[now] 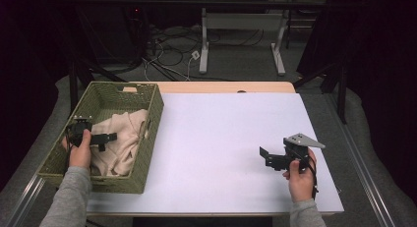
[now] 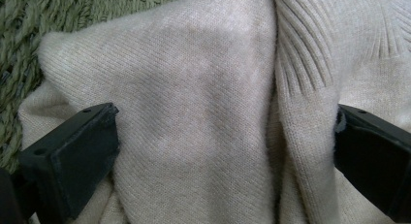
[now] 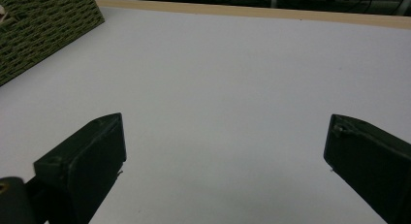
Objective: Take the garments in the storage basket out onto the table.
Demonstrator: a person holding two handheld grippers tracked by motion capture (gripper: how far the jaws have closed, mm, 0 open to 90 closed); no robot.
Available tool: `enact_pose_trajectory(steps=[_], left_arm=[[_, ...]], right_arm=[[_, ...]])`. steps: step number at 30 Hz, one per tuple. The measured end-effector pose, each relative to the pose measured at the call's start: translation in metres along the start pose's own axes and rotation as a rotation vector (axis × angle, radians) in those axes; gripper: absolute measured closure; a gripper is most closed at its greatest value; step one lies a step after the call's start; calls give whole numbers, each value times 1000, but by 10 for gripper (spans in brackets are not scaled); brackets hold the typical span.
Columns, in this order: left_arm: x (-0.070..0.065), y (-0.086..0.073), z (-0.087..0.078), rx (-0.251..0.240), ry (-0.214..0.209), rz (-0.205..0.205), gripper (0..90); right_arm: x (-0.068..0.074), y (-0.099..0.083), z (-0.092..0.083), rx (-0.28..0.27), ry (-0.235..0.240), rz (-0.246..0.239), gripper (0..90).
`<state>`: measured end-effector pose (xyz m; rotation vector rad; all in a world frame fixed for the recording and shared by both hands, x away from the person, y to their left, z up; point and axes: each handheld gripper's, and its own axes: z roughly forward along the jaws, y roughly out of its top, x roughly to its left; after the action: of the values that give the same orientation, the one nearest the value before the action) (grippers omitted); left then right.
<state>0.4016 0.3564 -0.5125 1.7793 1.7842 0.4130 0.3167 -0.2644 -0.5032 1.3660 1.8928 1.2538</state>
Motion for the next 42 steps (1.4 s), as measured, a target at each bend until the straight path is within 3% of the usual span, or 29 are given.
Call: enact_pose_trajectory(steps=[5, 10, 13, 23, 29, 34, 40, 42], left_arm=[[0, 0, 1, -2, -5, 1, 0], [0, -1, 5, 26, -10, 41, 0], [-1, 0, 6, 28, -17, 41, 0], [-9, 3, 16, 114, -45, 83, 0], [-11, 5, 20, 148, -29, 86, 0], [-13, 4, 24, 134, -18, 88, 0], [-13, 4, 27, 152, -4, 121, 0], [-14, 2, 29, 134, 0, 131, 0]], right_arm=[[0, 0, 1, -5, 0, -6, 12], [0, -1, 1, 1, -2, -2, 12], [0, -1, 2, 1, -1, -1, 13], [-1, -2, 3, 5, -3, 2, 15], [0, -1, 4, 13, -5, -4, 15], [0, -1, 5, 10, 2, -3, 16], [0, -2, 6, 13, 5, -11, 16], [1, -2, 6, 18, 6, -10, 16]])
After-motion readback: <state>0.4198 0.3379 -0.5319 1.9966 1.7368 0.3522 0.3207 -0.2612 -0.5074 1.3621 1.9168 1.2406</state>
